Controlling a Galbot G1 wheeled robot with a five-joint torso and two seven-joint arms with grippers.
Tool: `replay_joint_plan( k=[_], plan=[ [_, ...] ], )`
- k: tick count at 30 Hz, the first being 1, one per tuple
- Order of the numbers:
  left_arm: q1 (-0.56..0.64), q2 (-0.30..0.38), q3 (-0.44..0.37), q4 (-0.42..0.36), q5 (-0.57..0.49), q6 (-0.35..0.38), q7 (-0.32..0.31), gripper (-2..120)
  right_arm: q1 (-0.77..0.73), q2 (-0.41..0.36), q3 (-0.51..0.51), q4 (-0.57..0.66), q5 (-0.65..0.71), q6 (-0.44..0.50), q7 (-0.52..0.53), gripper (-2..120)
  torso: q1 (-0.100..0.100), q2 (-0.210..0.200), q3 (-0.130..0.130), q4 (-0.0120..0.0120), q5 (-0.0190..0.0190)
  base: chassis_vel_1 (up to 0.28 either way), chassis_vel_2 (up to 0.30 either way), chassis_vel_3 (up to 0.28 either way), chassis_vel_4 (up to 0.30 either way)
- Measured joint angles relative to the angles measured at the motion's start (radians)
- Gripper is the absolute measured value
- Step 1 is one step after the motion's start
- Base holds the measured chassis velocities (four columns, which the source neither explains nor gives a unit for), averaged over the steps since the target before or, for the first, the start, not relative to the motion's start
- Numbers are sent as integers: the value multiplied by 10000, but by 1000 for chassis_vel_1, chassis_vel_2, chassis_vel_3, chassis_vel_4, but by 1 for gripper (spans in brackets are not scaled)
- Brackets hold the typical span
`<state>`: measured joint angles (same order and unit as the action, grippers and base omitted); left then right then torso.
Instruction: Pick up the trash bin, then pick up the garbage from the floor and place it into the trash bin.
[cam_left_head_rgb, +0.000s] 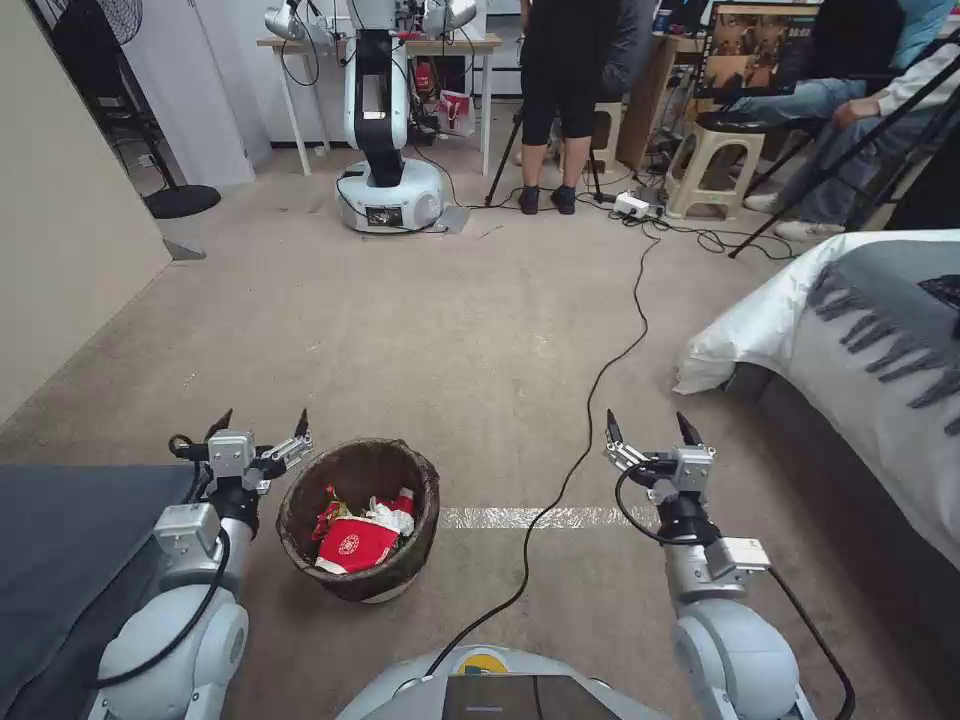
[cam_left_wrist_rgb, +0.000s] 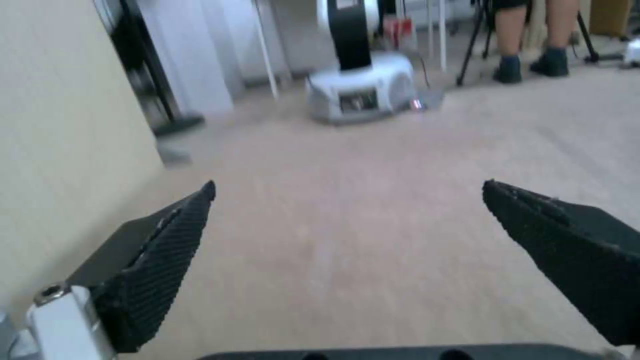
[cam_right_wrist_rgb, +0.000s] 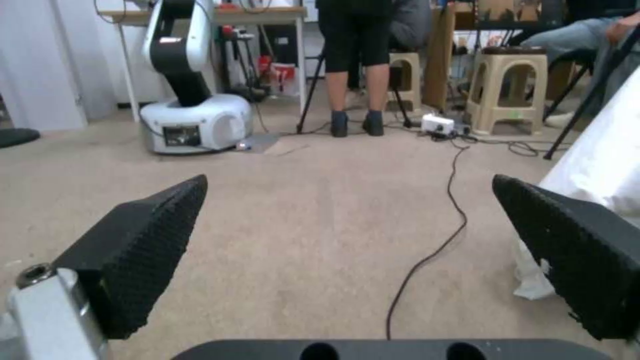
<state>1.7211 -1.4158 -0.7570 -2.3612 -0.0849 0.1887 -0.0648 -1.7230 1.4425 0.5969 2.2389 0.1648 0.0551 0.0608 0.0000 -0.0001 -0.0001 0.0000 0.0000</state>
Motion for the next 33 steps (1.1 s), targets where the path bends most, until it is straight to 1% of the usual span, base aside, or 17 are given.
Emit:
replay_joint_plan(
  k=[1,2,3,4,6,7,10,11,14,15,19,24,33],
  plan=[
    [160,-131,-34,59,347,-467,40,100,-116,97,3,54,-71,11,7,100,0,0,0,0,0,0,0,0,0],
    [284,-205,-41,84,501,-694,51,100,-190,161,17,85,-123,33,12,100,0,1,0,0,-1,0,0,0,0],
    [284,-205,-41,84,501,-694,51,100,-190,161,17,85,-123,33,12,100,0,1,0,0,-1,0,0,0,0],
    [520,-312,-43,110,718,-1051,43,100,-325,264,64,132,-215,105,15,100,0,1,0,0,0,0,0,0,0],
    [792,-437,-42,142,958,-1506,1,100,-559,380,132,212,-313,235,15,100,0,1,0,1,0,0,0,0,0],
    [792,-437,-42,142,958,-1506,1,100,-559,380,132,212,-313,235,15,100,0,1,0,1,0,0,0,0,0],
    [1149,-504,15,166,1175,-2172,-247,100,-1030,460,126,355,-407,536,73,100,0,1,0,-2,0,0,0,0,0],
    [1149,-504,15,166,1175,-2172,-247,100,-1030,460,126,355,-407,536,73,100,0,1,0,-2,0,0,0,0,0],
    [1544,-512,81,208,1345,-2728,-567,100,-1482,406,-12,412,-537,941,380,100,0,1,0,0,0,0,0,0,0],
    [1544,-512,81,208,1345,-2728,-567,100,-1482,406,-12,412,-537,941,380,100,0,1,0,0,0,0,0,0,0],
    [1902,-505,211,227,1387,-3139,-1044,100,-1864,267,-183,501,-674,1286,801,100,0,1,0,0,0,0,0,0,0],
    [2082,-485,302,169,1389,-3240,-1130,100,-2041,157,-272,515,-747,1476,958,100,0,1,0,0,0,0,0,0,0],
    [2141,-470,326,116,1359,-3231,-1132,100,-2130,117,-390,516,-853,1546,1110,100,0,1,0,0,0,0,0,0,0]
  ],
)
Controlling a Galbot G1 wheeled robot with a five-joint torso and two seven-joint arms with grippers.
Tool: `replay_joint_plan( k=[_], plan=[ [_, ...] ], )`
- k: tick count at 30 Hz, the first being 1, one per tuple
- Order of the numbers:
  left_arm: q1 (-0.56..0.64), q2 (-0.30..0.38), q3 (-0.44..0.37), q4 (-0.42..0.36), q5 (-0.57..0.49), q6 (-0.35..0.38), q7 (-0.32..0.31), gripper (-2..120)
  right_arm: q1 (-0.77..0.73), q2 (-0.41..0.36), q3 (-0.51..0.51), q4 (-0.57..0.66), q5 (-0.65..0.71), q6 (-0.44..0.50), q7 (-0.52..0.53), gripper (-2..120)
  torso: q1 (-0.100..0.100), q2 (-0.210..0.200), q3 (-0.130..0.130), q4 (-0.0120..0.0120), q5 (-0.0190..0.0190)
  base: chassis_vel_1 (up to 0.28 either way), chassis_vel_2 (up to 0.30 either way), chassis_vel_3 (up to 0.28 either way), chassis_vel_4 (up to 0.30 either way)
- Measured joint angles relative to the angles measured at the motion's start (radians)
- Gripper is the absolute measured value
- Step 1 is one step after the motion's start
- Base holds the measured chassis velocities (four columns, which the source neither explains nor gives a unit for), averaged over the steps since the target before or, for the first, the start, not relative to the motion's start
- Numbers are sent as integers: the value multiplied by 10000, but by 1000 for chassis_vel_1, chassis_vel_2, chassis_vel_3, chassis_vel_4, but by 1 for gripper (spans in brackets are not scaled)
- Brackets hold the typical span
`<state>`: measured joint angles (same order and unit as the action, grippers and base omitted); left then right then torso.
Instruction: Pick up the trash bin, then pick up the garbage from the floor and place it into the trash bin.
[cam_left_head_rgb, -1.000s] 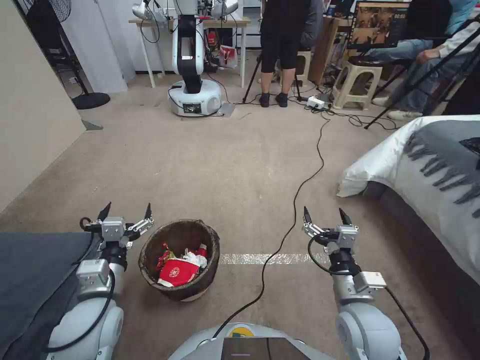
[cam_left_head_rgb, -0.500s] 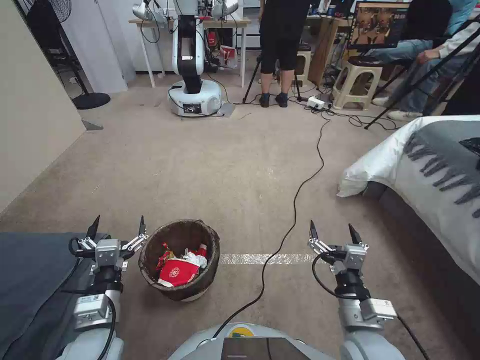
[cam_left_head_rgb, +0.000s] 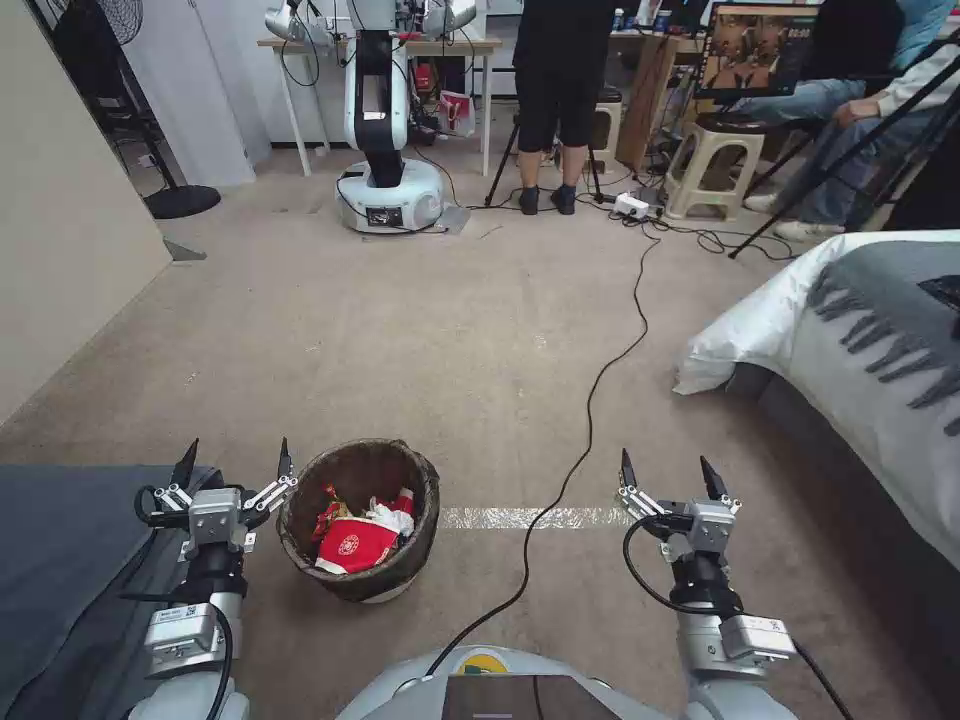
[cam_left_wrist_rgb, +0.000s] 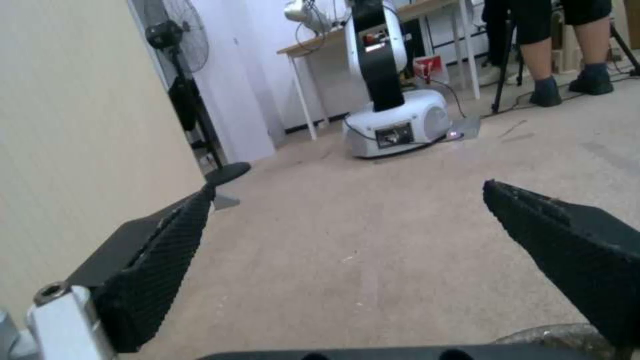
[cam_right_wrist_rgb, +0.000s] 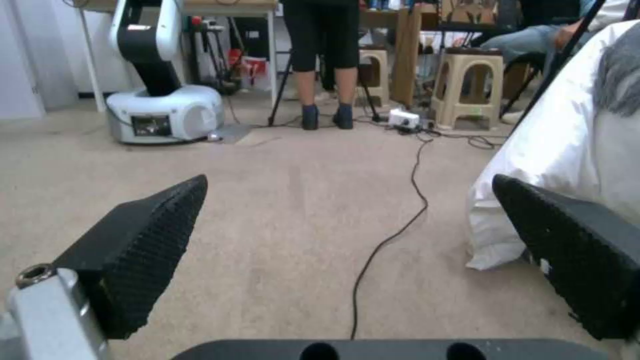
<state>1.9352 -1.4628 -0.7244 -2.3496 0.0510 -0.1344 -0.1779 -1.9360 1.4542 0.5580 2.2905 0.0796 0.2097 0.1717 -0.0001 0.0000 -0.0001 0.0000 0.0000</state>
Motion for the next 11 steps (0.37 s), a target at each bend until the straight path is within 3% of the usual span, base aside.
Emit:
replay_joint_plan(
  k=[11],
  plan=[
    [-14,5,2,-7,-20,39,5,100,14,-1,0,-1,0,-2,-2,100,0,0,0,0,0,0,0,0,0]
  ],
)
